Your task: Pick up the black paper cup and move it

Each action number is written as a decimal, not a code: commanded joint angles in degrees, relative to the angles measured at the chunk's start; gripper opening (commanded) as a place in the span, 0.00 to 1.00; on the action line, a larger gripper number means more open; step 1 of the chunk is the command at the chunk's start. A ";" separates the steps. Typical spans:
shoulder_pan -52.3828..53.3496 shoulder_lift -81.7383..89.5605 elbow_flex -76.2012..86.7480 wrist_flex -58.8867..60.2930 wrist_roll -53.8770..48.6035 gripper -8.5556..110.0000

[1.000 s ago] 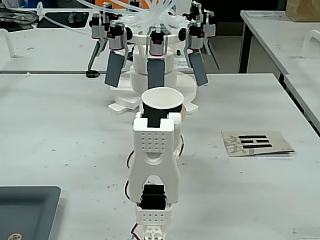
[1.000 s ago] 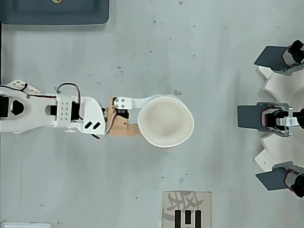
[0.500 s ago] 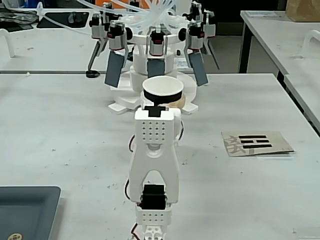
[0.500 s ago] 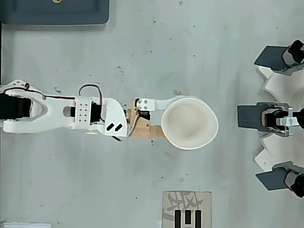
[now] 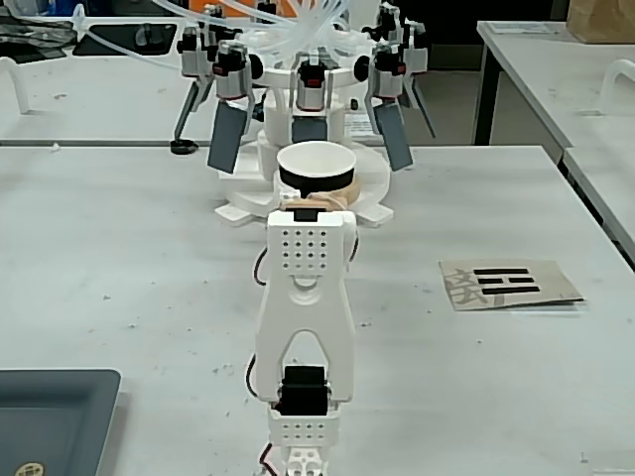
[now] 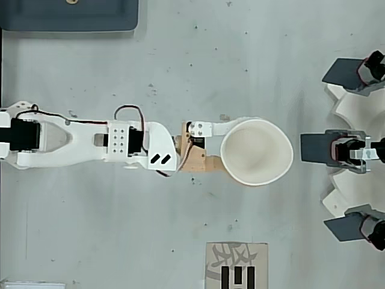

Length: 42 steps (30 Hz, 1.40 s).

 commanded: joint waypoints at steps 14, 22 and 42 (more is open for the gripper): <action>-1.76 -0.53 -6.50 0.97 -0.18 0.14; -1.85 -0.44 -6.42 0.97 -0.35 0.14; -1.85 -0.62 -6.50 0.97 -0.53 0.13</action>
